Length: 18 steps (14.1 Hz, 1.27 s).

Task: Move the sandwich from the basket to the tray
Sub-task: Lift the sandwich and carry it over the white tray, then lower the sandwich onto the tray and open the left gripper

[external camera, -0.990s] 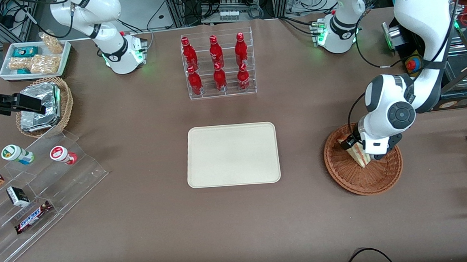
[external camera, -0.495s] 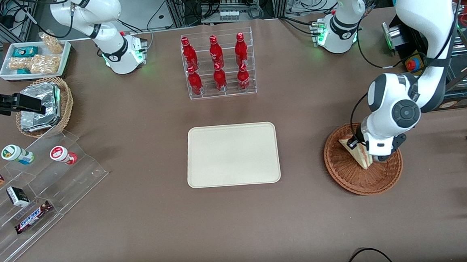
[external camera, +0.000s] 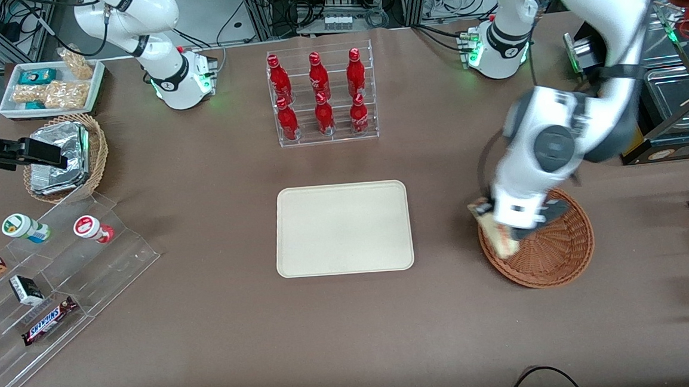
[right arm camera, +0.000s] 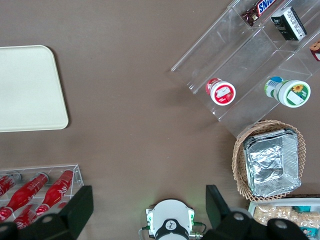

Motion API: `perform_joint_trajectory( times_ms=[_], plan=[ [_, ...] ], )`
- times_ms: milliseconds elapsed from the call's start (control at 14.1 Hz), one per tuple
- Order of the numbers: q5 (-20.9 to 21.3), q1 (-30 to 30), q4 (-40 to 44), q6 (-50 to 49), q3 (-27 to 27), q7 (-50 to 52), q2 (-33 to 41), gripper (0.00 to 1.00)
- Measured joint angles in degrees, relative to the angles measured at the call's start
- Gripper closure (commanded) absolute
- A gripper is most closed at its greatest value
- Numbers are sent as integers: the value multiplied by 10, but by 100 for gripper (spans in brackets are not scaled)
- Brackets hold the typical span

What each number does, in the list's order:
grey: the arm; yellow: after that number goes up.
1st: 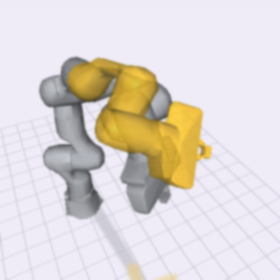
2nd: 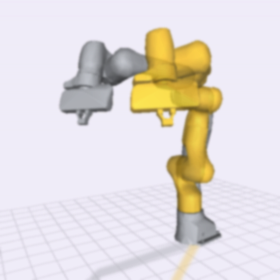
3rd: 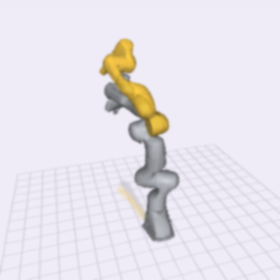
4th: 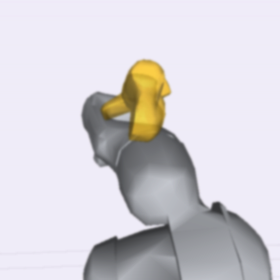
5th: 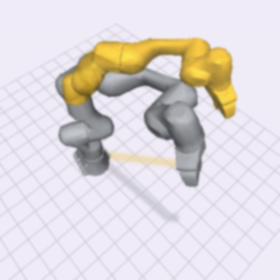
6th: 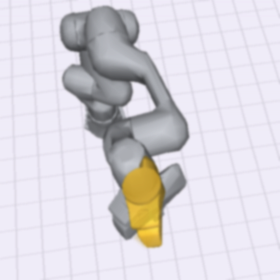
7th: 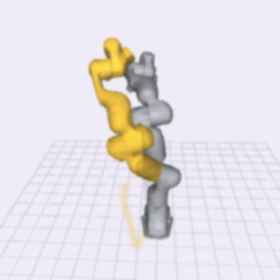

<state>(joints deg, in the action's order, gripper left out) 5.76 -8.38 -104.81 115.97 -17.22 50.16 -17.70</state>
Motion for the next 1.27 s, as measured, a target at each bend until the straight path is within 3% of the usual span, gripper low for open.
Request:
perform_joint_trajectory(
  times_ms=[424, 707, 778, 848, 919, 990, 1273],
  plan=[
    [-3, -192, 129, 13, -2, 5, -138, 86],
    [-3, -243, 229, 23, -1, 15, -228, 84],
    [-3, -251, 248, 28, -1, 25, -245, 79],
    [-3, -257, 262, 30, 0, 33, -260, 50],
    [-3, -260, 272, 32, 0, 37, -271, 9],
    [-3, -261, 277, 32, 0, 39, -279, 0],
    [3, -261, 294, 22, 6, 60, -277, 0]
  ],
)
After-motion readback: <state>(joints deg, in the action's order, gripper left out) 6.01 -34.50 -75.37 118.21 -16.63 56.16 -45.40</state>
